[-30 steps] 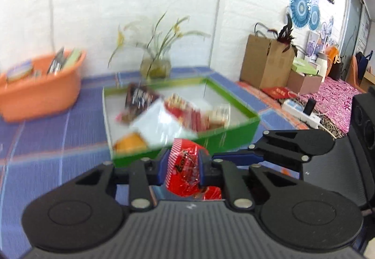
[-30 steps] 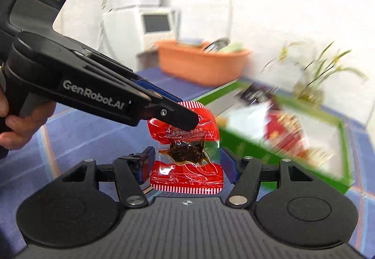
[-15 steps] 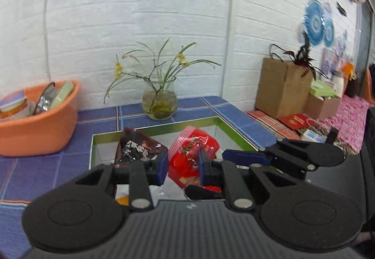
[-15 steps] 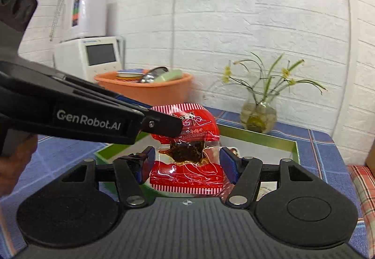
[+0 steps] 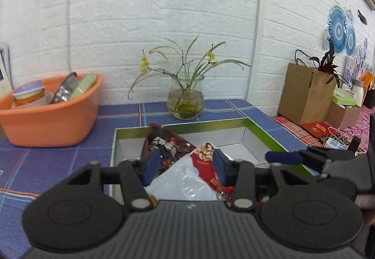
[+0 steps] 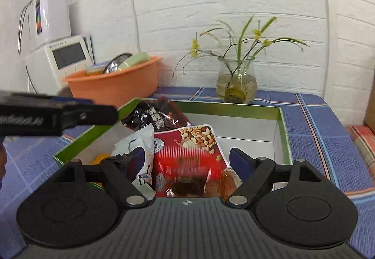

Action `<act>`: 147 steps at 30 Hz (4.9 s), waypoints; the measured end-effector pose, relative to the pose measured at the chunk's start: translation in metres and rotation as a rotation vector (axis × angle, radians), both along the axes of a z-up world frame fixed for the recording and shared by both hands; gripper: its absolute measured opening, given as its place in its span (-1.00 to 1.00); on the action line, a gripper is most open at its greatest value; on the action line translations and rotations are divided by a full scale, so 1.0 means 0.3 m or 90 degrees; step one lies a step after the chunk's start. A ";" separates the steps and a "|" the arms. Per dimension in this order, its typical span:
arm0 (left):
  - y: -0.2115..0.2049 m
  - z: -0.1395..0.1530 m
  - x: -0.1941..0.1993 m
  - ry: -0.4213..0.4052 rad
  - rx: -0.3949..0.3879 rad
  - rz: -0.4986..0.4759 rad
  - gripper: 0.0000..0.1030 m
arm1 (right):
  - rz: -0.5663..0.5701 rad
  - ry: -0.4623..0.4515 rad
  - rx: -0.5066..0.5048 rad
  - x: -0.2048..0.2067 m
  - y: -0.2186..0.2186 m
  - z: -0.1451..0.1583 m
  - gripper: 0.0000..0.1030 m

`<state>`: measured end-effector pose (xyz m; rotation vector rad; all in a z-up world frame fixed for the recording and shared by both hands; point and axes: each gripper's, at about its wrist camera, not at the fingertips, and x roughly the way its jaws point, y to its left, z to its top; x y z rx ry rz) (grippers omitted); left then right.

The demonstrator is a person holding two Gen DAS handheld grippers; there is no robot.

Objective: Organize snacks

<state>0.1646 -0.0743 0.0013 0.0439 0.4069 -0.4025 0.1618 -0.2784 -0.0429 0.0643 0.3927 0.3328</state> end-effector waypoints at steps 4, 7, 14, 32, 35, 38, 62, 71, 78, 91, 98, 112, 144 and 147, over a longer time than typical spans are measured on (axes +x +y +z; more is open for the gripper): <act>0.032 -0.008 -0.150 -0.032 0.032 -0.033 0.01 | 0.005 -0.012 0.089 -0.123 -0.080 0.038 1.00; 0.031 -0.045 -0.236 -0.008 0.050 -0.075 0.05 | 0.010 -0.012 0.134 -0.232 -0.128 0.051 1.00; -0.031 -0.180 -0.333 0.098 0.091 -0.147 0.07 | 0.051 0.013 0.096 -0.396 -0.144 0.031 1.00; -0.191 -0.285 -0.484 0.119 0.183 -0.228 0.25 | 0.274 0.060 -0.279 -0.467 -0.022 -0.076 1.00; -0.198 -0.293 -0.492 0.112 0.219 -0.217 0.29 | 0.300 0.073 -0.303 -0.440 0.000 -0.084 1.00; -0.181 -0.289 -0.476 0.122 0.218 -0.196 0.35 | 0.311 0.092 -0.328 -0.421 0.016 -0.098 1.00; 0.183 -0.184 -0.477 0.168 -0.021 -0.022 0.18 | 0.163 0.228 0.222 -0.466 -0.047 -0.095 0.58; 0.154 -0.062 -0.381 0.014 0.048 0.068 0.18 | 0.061 -0.006 0.097 -0.408 0.093 0.067 0.58; 0.081 0.007 -0.232 -0.033 0.028 0.063 0.19 | -0.026 -0.070 0.103 -0.290 0.052 0.132 0.59; -0.046 -0.031 -0.003 -0.044 0.045 0.130 0.19 | -0.150 -0.031 0.098 -0.078 0.028 0.077 0.60; -0.052 -0.087 0.068 -0.025 0.039 0.164 0.21 | -0.192 -0.041 0.011 -0.025 0.065 0.038 0.60; -0.055 -0.077 0.062 -0.058 0.055 0.150 0.21 | -0.199 -0.028 -0.001 -0.007 0.060 0.018 0.60; 0.085 0.103 -0.234 -0.064 -0.005 0.213 0.86 | -0.328 -0.063 -0.024 -0.382 0.078 0.175 1.00; 0.059 0.097 -0.279 -0.078 0.023 0.218 0.86 | -0.328 -0.049 0.004 -0.394 0.062 0.149 1.00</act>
